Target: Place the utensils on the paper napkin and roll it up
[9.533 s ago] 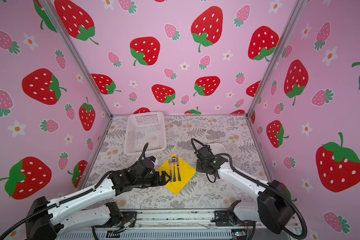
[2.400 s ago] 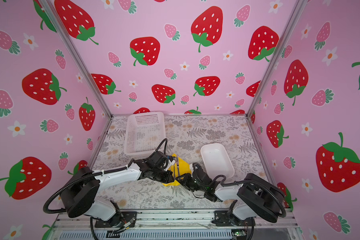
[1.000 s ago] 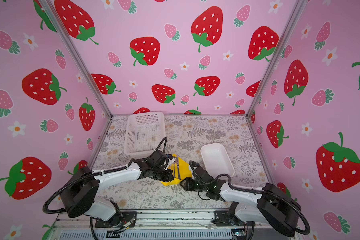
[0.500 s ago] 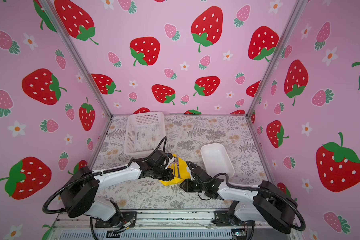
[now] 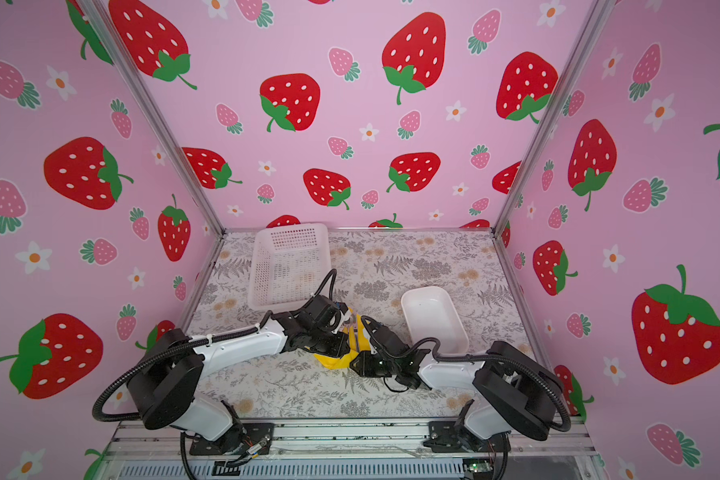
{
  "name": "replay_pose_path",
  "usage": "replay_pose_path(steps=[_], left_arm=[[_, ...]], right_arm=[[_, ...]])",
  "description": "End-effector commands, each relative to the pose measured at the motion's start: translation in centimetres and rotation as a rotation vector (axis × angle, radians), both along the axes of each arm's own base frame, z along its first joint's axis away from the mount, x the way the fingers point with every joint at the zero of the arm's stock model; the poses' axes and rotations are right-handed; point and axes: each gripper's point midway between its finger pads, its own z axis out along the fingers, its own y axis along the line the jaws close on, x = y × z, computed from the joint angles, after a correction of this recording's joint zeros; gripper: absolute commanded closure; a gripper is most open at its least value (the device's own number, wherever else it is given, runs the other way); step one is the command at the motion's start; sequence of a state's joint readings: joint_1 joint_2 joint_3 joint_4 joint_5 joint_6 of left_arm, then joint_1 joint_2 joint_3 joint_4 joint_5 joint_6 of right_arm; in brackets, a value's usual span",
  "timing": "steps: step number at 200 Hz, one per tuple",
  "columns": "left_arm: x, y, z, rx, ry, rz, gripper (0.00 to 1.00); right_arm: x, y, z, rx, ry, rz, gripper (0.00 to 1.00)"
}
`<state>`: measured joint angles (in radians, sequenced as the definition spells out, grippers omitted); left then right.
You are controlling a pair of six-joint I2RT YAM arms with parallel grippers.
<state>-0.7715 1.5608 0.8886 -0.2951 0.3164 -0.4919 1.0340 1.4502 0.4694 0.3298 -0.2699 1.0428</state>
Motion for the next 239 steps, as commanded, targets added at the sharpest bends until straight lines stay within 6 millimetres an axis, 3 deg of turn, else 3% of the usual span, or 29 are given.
replay_pose_path(steps=[1, 50, 87, 106, 137, 167, 202, 239], left_arm=[[1.0, 0.2, 0.6, 0.032, -0.028, 0.003, 0.9], [1.1, 0.4, 0.6, 0.033, -0.032, 0.019, 0.85], [1.2, 1.4, 1.7, 0.047, -0.052, 0.076, 0.56], [0.9, 2.5, 2.4, 0.041, -0.064, 0.135, 0.52], [-0.3, 3.3, 3.3, -0.054, -0.055, 0.213, 0.58], [-1.5, 2.1, 3.2, -0.143, 0.009, 0.195, 0.71], [-2.2, 0.9, 1.7, -0.13, 0.064, 0.163, 0.79], [-1.8, 1.4, -0.5, -0.063, 0.092, 0.205, 0.82]], right_arm=[[1.1, 1.0, 1.0, 0.028, -0.028, -0.038, 0.73], [2.4, 0.6, 1.0, 0.031, -0.036, -0.116, 0.75], [3.1, 1.2, 0.6, 0.045, -0.015, -0.157, 0.75], [3.3, 1.3, 0.5, 0.054, -0.007, -0.176, 0.75], [3.4, 1.2, 0.3, 0.051, -0.006, -0.178, 0.75], [3.3, 1.0, 0.1, 0.044, -0.001, -0.179, 0.75], [3.3, 0.8, 0.0, 0.043, 0.001, -0.181, 0.75], [3.3, 0.9, 0.0, 0.044, 0.002, -0.175, 0.75]])
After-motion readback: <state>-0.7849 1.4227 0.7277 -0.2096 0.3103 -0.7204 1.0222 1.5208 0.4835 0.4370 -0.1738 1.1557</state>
